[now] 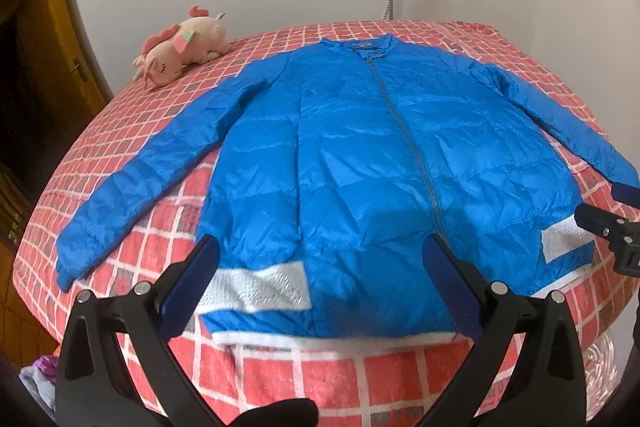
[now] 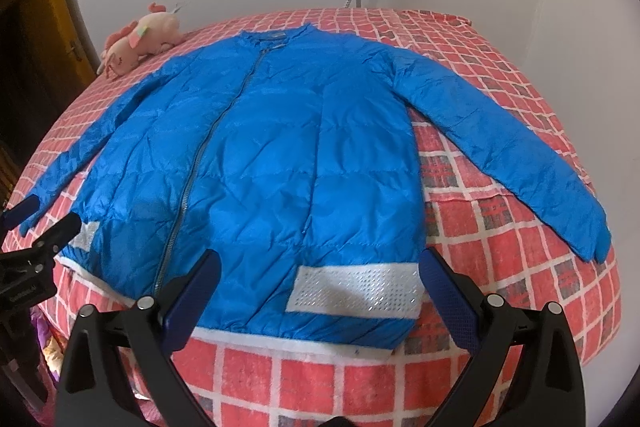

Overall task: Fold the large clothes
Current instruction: 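Grasp a sleeve cuff with the right tool and fold it across the jacket body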

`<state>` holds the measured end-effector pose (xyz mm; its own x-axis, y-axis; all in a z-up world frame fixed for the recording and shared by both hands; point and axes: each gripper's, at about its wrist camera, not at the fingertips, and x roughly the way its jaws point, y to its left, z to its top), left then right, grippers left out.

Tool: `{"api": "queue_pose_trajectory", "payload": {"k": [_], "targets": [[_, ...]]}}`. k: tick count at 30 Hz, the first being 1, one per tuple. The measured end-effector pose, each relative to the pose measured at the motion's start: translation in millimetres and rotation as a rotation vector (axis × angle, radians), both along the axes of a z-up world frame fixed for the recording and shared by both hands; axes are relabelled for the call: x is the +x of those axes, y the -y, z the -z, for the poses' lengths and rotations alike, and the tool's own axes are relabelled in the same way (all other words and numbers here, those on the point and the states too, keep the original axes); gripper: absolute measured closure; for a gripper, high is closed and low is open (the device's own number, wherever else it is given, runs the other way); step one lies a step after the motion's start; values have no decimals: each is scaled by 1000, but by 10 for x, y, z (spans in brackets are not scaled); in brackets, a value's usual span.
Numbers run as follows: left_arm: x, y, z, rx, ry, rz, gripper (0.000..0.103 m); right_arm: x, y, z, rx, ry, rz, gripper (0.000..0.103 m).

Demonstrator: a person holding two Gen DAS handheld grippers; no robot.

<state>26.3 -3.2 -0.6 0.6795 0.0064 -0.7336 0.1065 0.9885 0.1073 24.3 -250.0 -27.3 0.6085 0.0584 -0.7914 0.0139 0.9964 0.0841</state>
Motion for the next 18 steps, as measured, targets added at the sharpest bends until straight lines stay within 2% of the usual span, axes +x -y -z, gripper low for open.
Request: {"api": "queue_pose_trajectory", "payload": {"k": [4,6,10,14,18], "targets": [[165,82,-8,-47,-1,68,3,85,314,-8,14,10,39,4],[285,122,15,-64,-15,106,3,143,630,6,51,0,88,4],[570,207,77,-107,-44,155,3,169,1443,90,137,-34,271,4],[893,227,176,-153,-82,143,3,13,2317,270,273,-75,468,4],[1184,240,252,-150,-76,114,3,-155,3106,481,367,-109,644,4]]}}
